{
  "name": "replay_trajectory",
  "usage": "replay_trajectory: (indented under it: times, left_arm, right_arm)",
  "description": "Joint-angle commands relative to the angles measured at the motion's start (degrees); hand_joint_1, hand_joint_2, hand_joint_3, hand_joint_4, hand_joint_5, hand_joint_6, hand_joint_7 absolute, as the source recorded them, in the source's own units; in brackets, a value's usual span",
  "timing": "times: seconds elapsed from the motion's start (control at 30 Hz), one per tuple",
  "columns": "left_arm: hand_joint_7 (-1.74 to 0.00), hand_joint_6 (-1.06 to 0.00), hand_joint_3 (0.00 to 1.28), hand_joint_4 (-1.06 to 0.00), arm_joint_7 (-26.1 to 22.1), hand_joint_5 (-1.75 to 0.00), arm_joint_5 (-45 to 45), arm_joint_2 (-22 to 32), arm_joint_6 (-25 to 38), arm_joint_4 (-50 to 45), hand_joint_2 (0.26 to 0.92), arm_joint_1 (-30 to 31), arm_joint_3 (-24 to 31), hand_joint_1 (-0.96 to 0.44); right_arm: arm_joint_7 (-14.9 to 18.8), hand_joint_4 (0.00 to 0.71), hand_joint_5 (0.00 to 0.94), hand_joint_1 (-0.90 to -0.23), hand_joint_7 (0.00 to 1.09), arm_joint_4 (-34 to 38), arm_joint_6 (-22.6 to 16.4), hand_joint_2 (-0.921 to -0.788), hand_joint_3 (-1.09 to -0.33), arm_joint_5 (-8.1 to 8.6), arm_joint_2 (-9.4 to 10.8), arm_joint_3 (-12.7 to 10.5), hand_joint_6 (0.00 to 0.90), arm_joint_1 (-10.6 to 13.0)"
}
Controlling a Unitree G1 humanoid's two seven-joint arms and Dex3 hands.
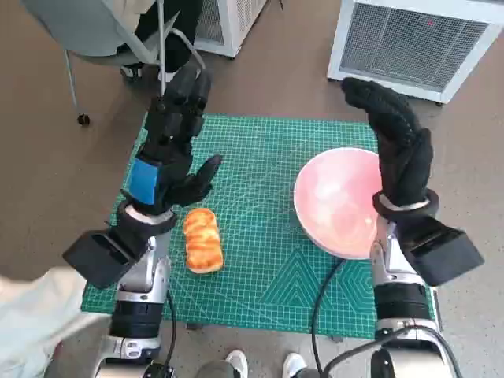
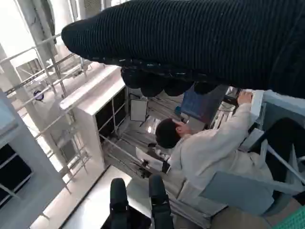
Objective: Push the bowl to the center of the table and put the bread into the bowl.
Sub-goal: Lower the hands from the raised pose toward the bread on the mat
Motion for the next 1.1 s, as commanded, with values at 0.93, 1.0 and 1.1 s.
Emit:
replay_trajectory:
  times: [0.93, 1.0, 1.1]
  left_arm:
    - [-0.38, 0.0, 0.43, -0.1, 0.55, 0.0, 1.38, 0.52, 0.89, -1.58, 0.921, 1.81, -0.32, -0.41]
    - [-0.38, 0.0, 0.43, -0.1, 0.55, 0.0, 1.26, 0.53, 0.92, -1.63, 0.921, 2.0, -0.28, -0.41]
    - [-0.38, 0.0, 0.43, -0.1, 0.63, 0.0, 1.11, 0.55, 1.01, -1.68, 0.921, 2.29, -0.14, -0.41]
  right_arm:
    - [-2.36, 0.33, 0.0, -0.551, 0.43, 8.4, -5.17, -0.921, -0.828, 0.3, -6.3, -6.7, 0.124, 2.58]
    - [-4.93, 0.327, 0.001, -0.545, 0.48, 9.9, -5.73, -0.921, -0.849, -1.09, -7.03, -7.9, 0.099, 2.89]
    - [-9.37, 0.324, 0.001, -0.54, 0.56, 13.54, -5.71, -0.921, -0.865, -2.89, -8.56, -9.76, 0.065, 3.37]
